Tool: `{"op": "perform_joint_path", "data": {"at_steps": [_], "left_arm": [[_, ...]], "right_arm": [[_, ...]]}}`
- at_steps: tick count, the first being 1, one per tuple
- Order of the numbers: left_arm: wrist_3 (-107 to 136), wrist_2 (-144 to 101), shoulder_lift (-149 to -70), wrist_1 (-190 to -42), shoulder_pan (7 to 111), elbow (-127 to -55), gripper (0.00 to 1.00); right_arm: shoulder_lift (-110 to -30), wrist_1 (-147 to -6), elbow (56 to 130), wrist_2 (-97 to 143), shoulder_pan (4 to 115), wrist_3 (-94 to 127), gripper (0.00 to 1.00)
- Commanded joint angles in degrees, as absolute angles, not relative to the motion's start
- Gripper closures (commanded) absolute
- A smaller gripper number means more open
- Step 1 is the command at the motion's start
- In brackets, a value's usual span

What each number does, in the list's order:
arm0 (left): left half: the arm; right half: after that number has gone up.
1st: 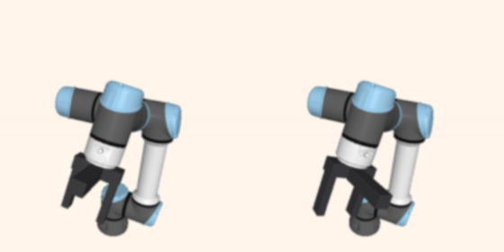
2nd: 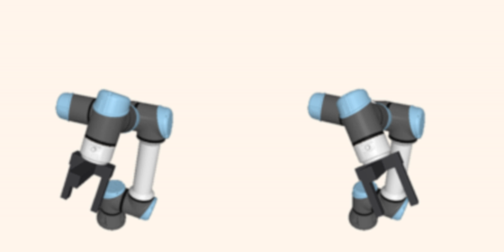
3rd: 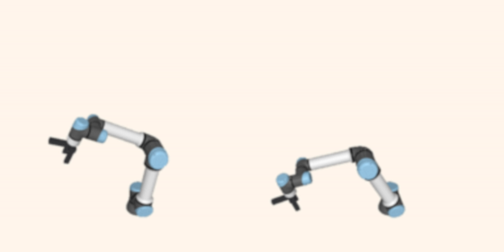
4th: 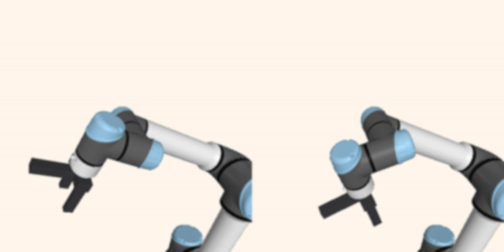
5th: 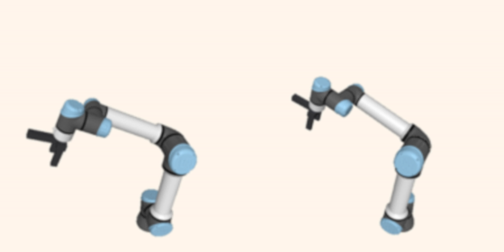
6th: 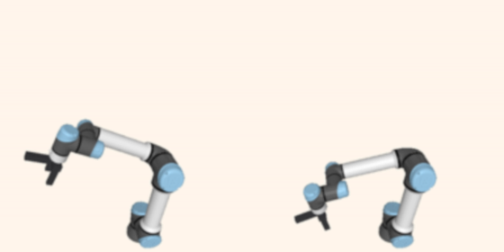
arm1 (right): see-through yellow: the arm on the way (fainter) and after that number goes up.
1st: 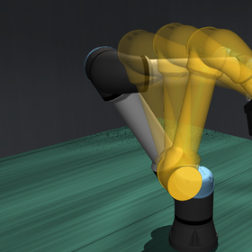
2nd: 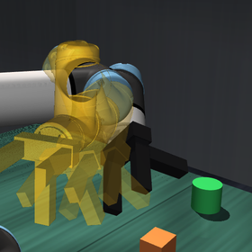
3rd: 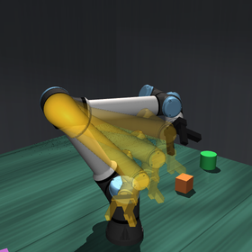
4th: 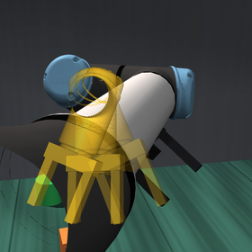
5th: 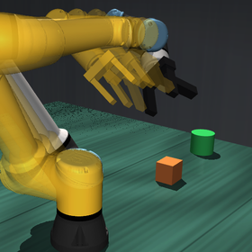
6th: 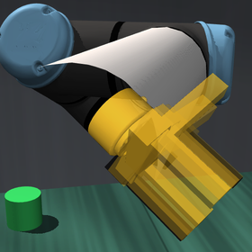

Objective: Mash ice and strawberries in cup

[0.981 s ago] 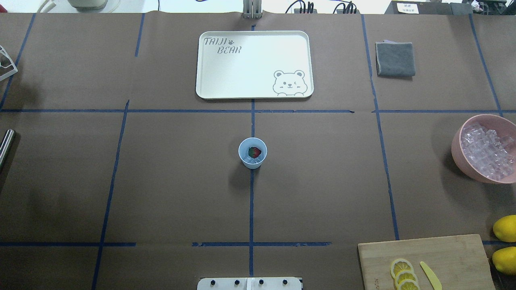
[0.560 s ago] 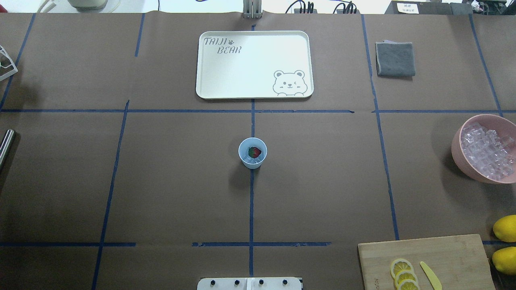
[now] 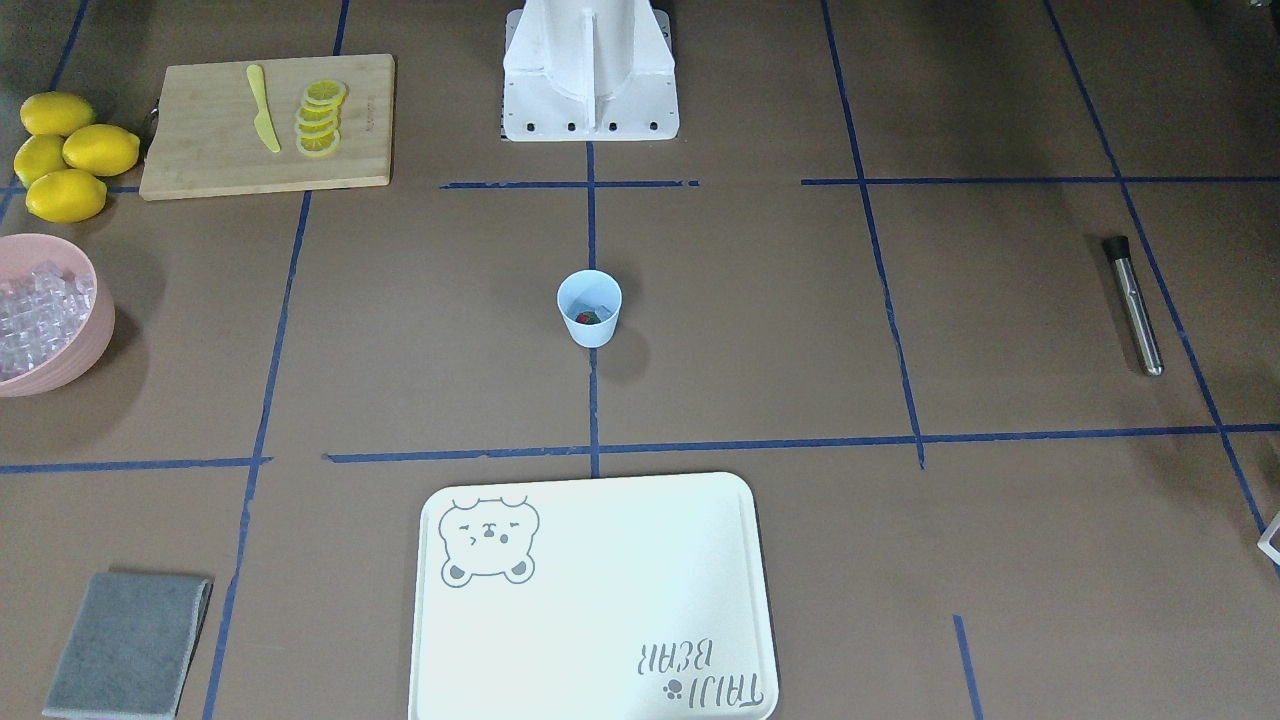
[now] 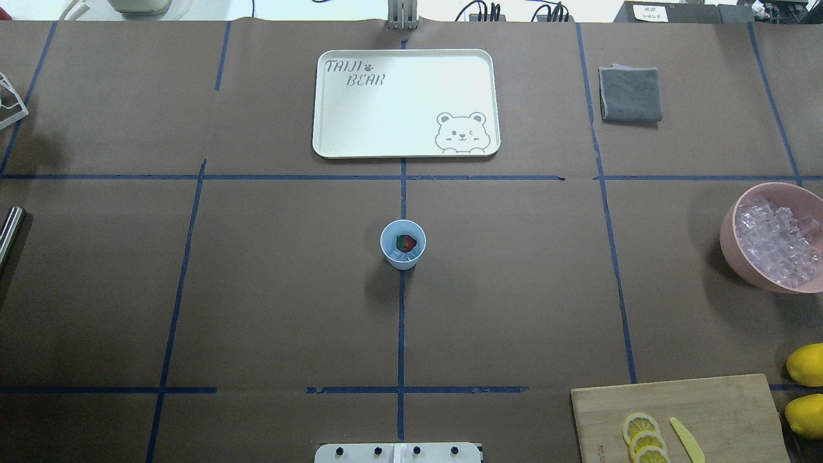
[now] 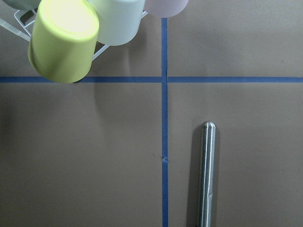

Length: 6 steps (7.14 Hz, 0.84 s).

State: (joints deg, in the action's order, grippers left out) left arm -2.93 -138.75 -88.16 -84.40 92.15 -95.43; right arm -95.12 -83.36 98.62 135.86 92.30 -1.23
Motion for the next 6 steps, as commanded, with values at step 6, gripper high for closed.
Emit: {"op": "perform_joint_path", "data": {"at_steps": [6], "left_arm": [[-2.64,-138.43,-87.98,-84.64,92.20,-95.36,0.00]], "right_arm": [[-94.75,-86.64,96.33,137.63,92.29,-1.05,0.00]]}}
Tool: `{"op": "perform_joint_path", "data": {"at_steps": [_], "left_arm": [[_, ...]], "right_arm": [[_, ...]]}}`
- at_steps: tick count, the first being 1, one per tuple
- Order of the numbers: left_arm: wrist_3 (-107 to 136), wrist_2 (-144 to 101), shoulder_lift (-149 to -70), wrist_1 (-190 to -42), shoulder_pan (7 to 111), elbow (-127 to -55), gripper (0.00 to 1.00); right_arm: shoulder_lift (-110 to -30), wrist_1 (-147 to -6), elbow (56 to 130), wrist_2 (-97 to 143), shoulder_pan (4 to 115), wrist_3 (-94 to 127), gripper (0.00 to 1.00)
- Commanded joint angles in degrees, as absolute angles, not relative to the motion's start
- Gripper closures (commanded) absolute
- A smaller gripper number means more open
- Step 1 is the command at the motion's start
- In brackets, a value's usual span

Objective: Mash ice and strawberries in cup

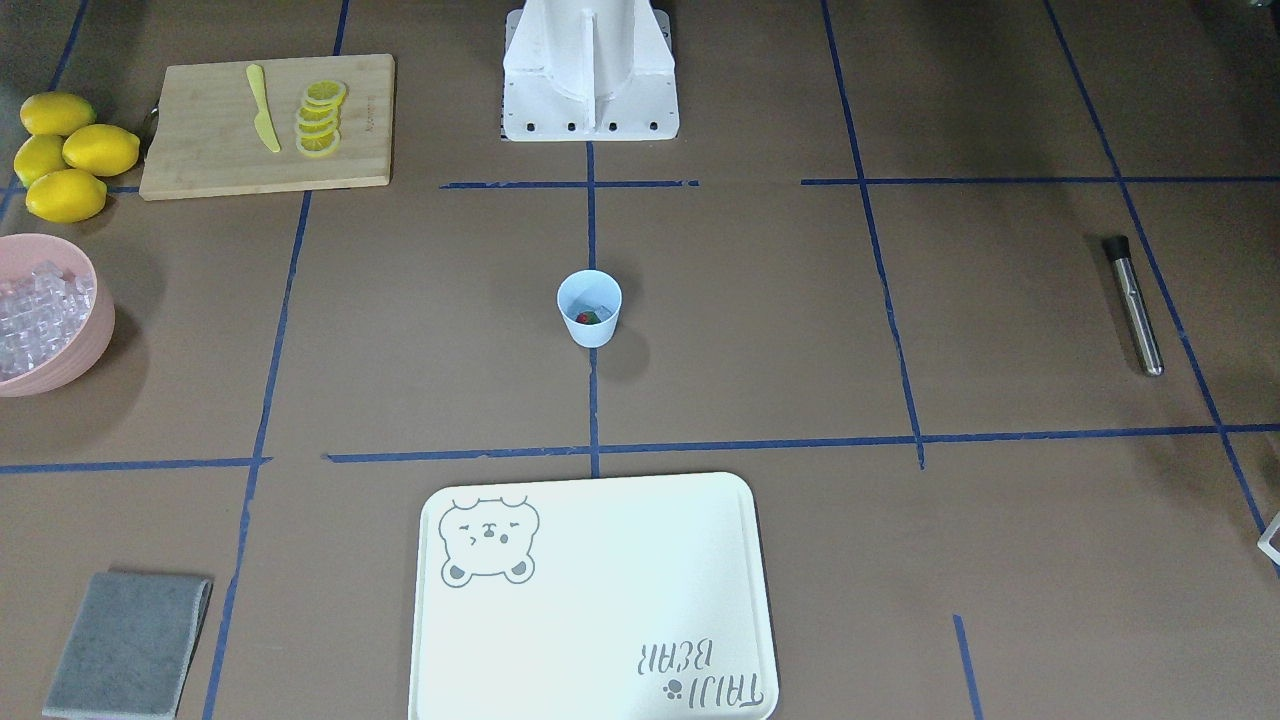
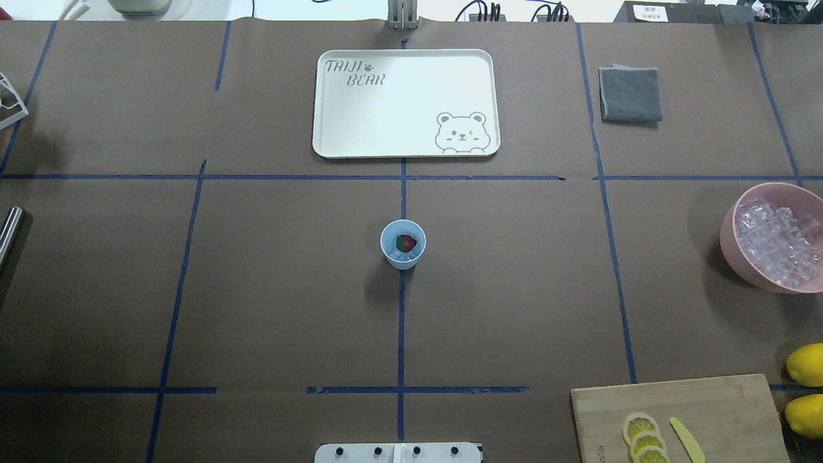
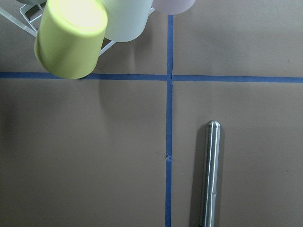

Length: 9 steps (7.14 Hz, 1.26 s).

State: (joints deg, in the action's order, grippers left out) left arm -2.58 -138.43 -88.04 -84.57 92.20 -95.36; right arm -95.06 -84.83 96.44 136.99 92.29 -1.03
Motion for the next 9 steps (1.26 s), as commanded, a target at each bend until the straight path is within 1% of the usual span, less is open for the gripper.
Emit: {"op": "perform_joint_path", "data": {"at_steps": [1,9], "left_arm": [[-2.55,-138.43,-87.98,-84.64,92.20,-95.45,0.00],[-2.99,-138.34,-87.71,-84.64,92.20,-95.36,0.00]], "right_arm": [[-95.01,-86.66,96.33,137.64,92.29,-1.05,0.00],[-95.19,-86.40,96.33,136.93,92.28,-1.14,0.00]]}}
